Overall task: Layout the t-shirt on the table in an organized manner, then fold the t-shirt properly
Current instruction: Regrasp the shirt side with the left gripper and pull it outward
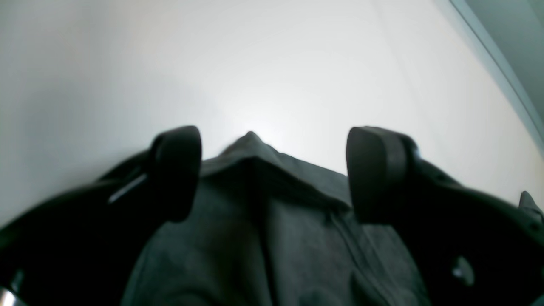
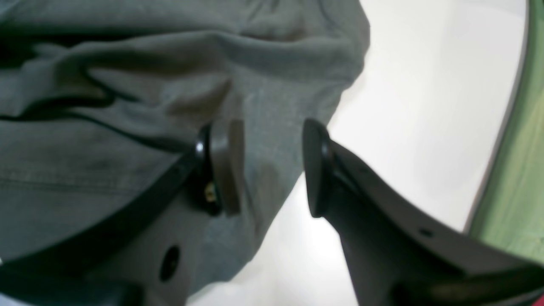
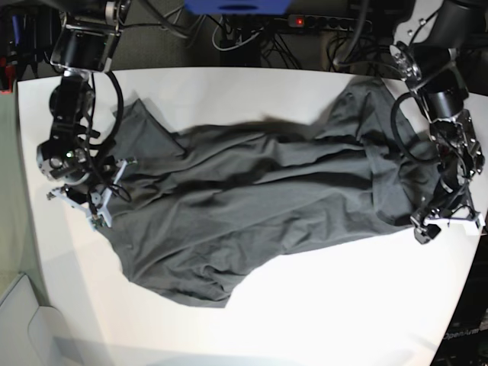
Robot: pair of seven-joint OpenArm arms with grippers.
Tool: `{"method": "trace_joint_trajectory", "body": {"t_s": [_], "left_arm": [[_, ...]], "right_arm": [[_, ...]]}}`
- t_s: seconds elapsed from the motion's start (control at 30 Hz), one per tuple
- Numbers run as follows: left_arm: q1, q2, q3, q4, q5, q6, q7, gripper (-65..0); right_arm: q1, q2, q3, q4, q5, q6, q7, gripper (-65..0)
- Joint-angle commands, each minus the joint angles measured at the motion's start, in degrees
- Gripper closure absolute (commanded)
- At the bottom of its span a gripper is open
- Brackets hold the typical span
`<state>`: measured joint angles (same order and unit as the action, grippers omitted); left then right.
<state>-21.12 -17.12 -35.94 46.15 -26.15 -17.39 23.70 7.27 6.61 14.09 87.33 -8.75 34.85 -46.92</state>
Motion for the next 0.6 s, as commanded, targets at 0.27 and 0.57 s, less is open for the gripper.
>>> {"method": "trace_joint_trajectory", "body": {"t_s": [0.27,0.57], "left_arm": [[-1.51,-0.94,-0.06,0.57,-0.71,-0.59,-1.51,-45.2],[-1.86,-1.38,-0.23,-4.0,-0.79,-0.68,-1.59,-2.4]], "right_arm": [[1.3,0.38,0.11,0.89,0.36,-0.08,0.89,-20.6],[1.3,0.47,0.11,1.24,0.36,-0.08,0.63,-20.6]]}}
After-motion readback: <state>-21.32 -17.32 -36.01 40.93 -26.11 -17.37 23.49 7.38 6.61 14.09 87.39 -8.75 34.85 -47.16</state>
